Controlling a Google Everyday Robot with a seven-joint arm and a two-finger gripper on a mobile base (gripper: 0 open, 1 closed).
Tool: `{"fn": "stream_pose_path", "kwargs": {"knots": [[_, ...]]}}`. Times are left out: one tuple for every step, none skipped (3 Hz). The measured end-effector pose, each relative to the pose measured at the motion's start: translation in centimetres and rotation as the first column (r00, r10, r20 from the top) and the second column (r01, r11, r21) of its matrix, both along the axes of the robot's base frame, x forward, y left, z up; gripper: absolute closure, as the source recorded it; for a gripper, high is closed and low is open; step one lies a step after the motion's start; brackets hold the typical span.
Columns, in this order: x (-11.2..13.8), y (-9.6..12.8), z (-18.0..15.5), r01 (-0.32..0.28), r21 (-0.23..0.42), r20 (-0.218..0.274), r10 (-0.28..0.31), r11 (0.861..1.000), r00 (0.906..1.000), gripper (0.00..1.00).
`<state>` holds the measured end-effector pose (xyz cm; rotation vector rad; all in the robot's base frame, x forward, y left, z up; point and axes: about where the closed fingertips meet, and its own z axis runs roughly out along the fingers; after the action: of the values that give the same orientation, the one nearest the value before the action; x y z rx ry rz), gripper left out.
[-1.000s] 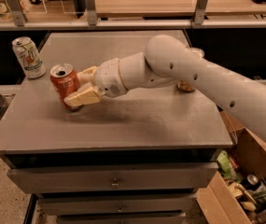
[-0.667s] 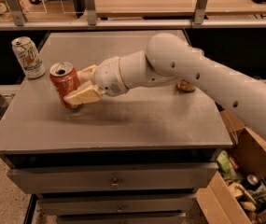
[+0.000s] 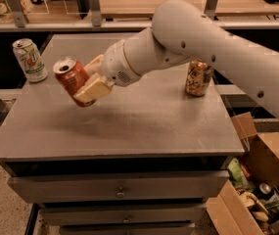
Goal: Knock coke can over
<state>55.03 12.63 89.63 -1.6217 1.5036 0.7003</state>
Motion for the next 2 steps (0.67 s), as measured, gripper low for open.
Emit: {"fn": "stream_pose_path", "kwargs": {"knots": [[0.1, -2.2, 0.5, 0.053, -0.218, 0.007, -0.053, 0.974, 0.9986, 1.00], [0.8, -4.6, 0.3, 0.104, -0.431, 0.002, -0.115, 0.897, 0.9934, 1.00]]}}
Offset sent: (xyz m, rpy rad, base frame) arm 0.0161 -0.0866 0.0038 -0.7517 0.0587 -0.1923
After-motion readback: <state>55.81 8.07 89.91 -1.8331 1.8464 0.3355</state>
